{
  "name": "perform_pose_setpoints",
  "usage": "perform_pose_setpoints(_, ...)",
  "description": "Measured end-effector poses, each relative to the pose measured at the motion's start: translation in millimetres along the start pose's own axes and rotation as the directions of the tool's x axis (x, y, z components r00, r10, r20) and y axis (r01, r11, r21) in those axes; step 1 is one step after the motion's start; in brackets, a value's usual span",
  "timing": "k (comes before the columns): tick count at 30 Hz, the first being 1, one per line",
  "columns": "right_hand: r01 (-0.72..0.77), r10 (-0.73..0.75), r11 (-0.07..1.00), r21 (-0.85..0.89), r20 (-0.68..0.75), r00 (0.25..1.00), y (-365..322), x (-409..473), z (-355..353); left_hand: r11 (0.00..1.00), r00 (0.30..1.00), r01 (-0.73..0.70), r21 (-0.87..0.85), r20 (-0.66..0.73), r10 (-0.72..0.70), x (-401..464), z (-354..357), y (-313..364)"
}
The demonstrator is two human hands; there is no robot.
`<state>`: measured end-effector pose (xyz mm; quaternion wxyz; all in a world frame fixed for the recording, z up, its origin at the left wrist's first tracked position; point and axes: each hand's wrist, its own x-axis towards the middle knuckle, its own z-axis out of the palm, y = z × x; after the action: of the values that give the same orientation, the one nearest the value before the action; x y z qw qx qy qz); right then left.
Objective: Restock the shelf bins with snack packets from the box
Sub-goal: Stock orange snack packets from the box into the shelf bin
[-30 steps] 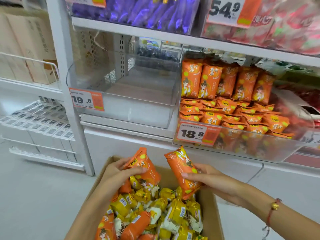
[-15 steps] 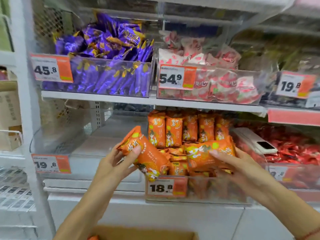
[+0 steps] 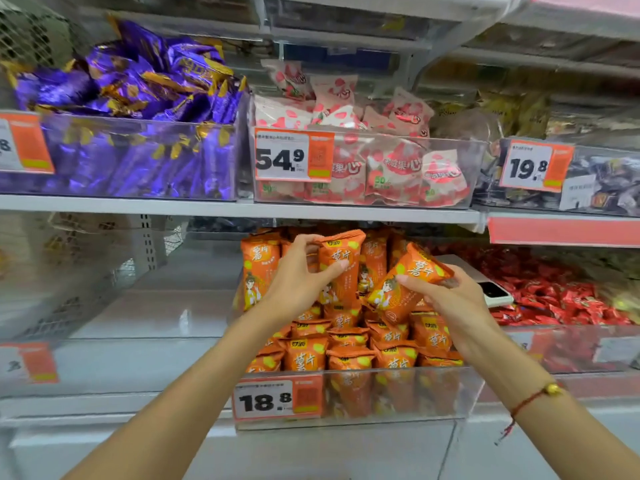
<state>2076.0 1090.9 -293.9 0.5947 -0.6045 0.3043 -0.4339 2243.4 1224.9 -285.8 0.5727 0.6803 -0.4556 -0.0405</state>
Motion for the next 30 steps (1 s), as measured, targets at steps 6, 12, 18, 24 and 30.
perform_pose_setpoints(6,0.037,-0.038,0.999,0.008,0.037,0.999,7.0,4.0,8.2,0.801,0.982,-0.090,0.592,-0.080,0.169,8.0,19.9,-10.7)
perform_pose_setpoints(12,0.079,-0.074,0.994,-0.078,0.062,0.995,13.0,4.9,17.8,0.621,0.942,-0.170,0.765,-0.059,0.330,10.5,21.0,-23.2)
perform_pose_setpoints(18,0.031,-0.027,0.992,-0.118,0.037,0.999,14.6,14.5,18.1,0.477,0.907,-0.271,0.836,0.056,0.418,12.8,14.1,-22.2)
perform_pose_setpoints(24,0.031,-0.018,0.989,-0.147,0.086,0.996,17.9,11.1,21.3,0.210,0.837,-0.452,0.867,0.330,0.437,20.1,12.1,-19.0)
perform_pose_setpoints(30,0.007,0.000,0.992,-0.127,0.051,0.999,18.1,12.3,14.0,0.338,0.924,-0.330,0.881,0.228,0.308,26.0,5.1,-29.4)
